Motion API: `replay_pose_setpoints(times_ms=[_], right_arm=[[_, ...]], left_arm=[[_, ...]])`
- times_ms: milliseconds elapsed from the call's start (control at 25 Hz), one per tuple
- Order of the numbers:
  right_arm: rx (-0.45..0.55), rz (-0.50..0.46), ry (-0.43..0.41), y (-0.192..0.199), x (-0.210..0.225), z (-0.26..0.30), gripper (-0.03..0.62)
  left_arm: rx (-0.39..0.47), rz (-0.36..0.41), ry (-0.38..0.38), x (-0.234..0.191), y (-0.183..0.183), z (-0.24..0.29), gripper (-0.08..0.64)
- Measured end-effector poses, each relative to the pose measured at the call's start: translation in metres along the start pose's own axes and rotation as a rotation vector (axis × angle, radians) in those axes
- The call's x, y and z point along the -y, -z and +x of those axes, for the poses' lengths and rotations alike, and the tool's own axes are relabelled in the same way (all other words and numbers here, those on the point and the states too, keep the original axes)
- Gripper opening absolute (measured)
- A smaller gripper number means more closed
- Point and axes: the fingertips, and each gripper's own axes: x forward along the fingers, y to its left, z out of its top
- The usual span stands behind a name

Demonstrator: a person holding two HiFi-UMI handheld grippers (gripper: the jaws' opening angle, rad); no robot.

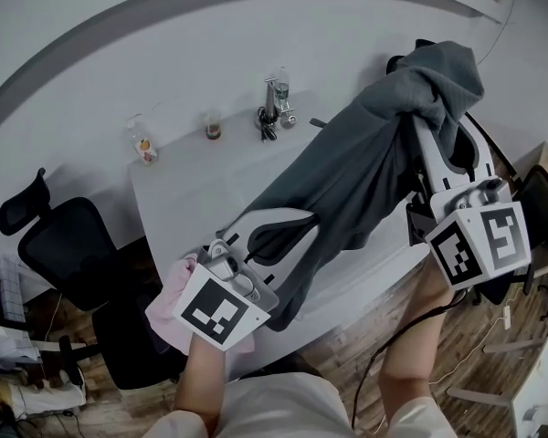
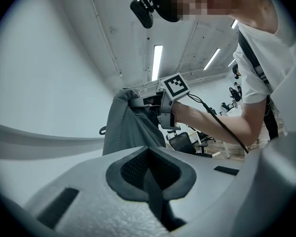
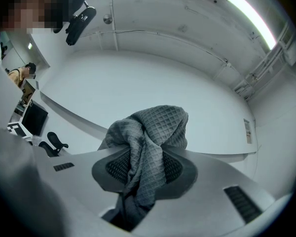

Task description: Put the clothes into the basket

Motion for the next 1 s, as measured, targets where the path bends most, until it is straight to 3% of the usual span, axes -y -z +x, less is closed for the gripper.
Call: replay_pose_setpoints(times_ms=[1000], right_arm=[[-0.011, 0.033, 0.118, 0.032, 0.149, 0.027, 0.104]], left_arm=[[0.001, -0.020, 0.064, -0.029, 0.016, 0.120, 0.000]])
